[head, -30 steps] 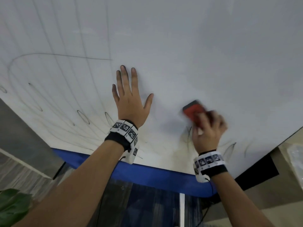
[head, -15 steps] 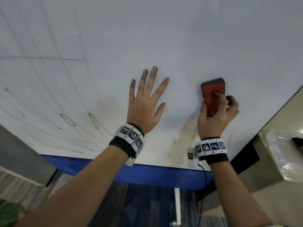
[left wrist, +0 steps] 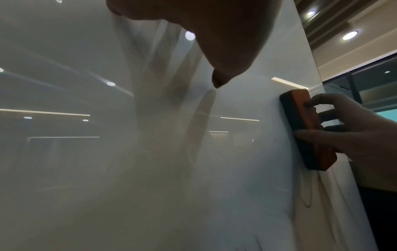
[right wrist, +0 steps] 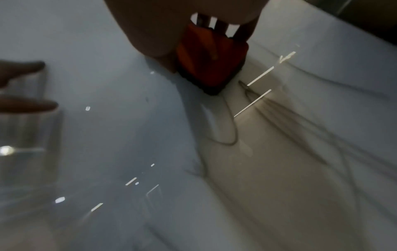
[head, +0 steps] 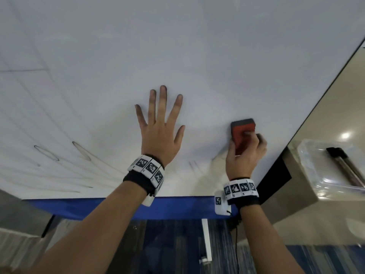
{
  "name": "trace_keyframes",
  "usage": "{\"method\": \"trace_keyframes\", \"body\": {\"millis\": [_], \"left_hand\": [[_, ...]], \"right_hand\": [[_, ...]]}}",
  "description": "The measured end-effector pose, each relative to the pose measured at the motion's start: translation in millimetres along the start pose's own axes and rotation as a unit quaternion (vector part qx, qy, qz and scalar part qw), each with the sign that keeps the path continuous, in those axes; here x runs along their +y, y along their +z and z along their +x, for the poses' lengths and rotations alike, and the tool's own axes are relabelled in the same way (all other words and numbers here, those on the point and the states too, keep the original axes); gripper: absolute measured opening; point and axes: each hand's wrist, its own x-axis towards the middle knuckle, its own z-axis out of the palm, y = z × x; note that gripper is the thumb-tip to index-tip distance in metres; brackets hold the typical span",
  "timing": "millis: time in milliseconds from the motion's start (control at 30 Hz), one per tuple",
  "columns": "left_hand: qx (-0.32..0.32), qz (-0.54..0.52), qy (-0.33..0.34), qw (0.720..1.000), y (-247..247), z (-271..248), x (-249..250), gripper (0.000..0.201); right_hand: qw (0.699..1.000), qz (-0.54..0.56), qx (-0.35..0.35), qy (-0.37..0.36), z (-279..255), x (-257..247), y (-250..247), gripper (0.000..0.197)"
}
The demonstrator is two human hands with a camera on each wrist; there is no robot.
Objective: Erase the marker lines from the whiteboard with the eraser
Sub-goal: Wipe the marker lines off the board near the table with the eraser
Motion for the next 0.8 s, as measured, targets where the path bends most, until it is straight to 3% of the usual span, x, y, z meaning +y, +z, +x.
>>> {"method": "trace_keyframes", "body": {"millis": [67, 167, 267, 333, 400, 467, 533, 600, 700, 767, 800], "left_hand": [[0.003, -0.003, -0.013, 1.0, 5, -1, 6, 0.078], [0.006, -0.005, -0.015, 1.0, 9, -2, 7, 0.078], [0.01, -0.002, -0.005, 1.0, 11, -4, 2, 0.078], [0.014, -0.004, 0.0, 1.0, 13, -5, 0, 0.077], [0.018, -0.003, -0.004, 1.0, 17, -5, 1, 0.075], [0.021, -0.009, -0.017, 1.0, 19, -6, 6, 0.076], [0.022, -0.02, -0.032, 0.999, 21, -7, 12, 0.077], [0.022, -0.028, -0.047, 0.998, 22, -7, 19, 0.079], [0.015, -0.041, -0.077, 0.996, 20, -8, 29, 0.081], [0.016, -0.049, -0.08, 0.995, 21, -10, 31, 0.081], [0.018, -0.05, -0.078, 0.996, 22, -11, 31, 0.081]], "right_hand": [[1.0, -0.004, -0.001, 0.006, -22, -6, 16, 0.047], [0.981, -0.078, -0.14, -0.111, -78, 4, 32, 0.044], [0.946, -0.126, -0.206, -0.215, -78, 21, 26, 0.057], [0.961, -0.106, -0.166, -0.195, -48, 14, 14, 0.053], [0.991, -0.051, -0.071, -0.104, -10, 2, 0, 0.047], [0.999, 0.016, 0.039, 0.008, 10, -2, 0, 0.047], [0.997, 0.02, 0.056, 0.047, -2, -11, 15, 0.049], [0.996, -0.044, -0.051, -0.057, -41, -8, 32, 0.049], [0.939, -0.123, -0.223, -0.231, -87, 18, 32, 0.054], [0.931, -0.143, -0.224, -0.252, -72, 42, 16, 0.054], [0.943, -0.141, -0.211, -0.217, -58, 52, 4, 0.053]]}}
